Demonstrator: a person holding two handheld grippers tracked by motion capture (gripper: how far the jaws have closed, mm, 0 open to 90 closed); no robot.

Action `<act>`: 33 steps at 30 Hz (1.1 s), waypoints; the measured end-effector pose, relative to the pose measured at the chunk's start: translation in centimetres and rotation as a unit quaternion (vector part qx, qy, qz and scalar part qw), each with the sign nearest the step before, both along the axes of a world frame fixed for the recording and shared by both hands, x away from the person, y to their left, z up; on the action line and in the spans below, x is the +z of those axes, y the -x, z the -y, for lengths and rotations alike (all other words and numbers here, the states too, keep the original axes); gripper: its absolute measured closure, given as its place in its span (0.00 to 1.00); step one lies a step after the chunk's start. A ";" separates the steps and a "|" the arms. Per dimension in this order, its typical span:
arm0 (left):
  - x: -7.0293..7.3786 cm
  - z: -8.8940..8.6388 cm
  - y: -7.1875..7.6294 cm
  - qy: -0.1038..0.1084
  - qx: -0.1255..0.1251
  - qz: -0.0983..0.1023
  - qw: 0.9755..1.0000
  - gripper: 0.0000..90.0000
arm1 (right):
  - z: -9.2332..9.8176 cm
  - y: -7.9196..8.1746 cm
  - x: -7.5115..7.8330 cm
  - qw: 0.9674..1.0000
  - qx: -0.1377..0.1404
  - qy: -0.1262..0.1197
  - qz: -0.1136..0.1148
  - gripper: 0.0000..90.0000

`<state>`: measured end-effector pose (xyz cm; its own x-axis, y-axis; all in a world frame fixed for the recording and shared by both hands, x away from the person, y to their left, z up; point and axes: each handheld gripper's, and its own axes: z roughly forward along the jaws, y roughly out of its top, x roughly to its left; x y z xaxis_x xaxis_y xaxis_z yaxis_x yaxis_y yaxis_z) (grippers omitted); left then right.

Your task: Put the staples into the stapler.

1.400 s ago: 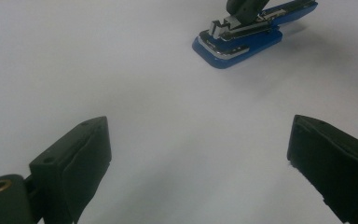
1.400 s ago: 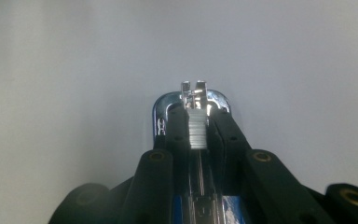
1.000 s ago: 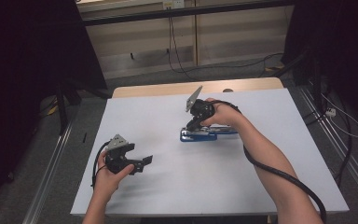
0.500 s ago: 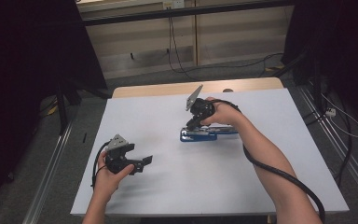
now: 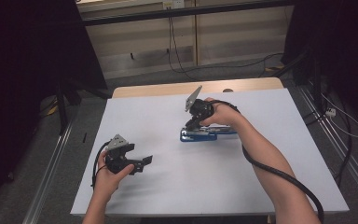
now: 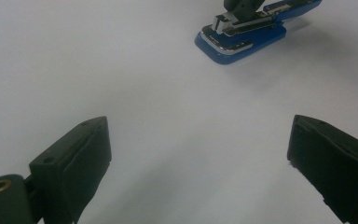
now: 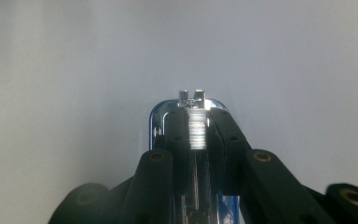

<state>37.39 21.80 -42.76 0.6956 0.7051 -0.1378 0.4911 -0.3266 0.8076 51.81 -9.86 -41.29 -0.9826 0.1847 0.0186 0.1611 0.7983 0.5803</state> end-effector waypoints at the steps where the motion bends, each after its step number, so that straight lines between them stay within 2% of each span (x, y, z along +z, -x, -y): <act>1: 0.0 0.0 0.0 0.001 0.001 0.000 1.000 0.07 | 0.0 0.0 0.1 1.000 0.000 0.002 0.001 0.88; 20: -0.1 -0.1 -0.1 0.000 0.002 0.000 1.000 0.07 | 0.1 0.3 0.5 1.000 0.002 0.005 0.001 0.88; 33: 0.0 -0.1 -0.1 -0.001 0.000 -0.001 1.000 0.07 | -0.5 0.2 0.1 1.000 0.000 0.005 0.002 0.88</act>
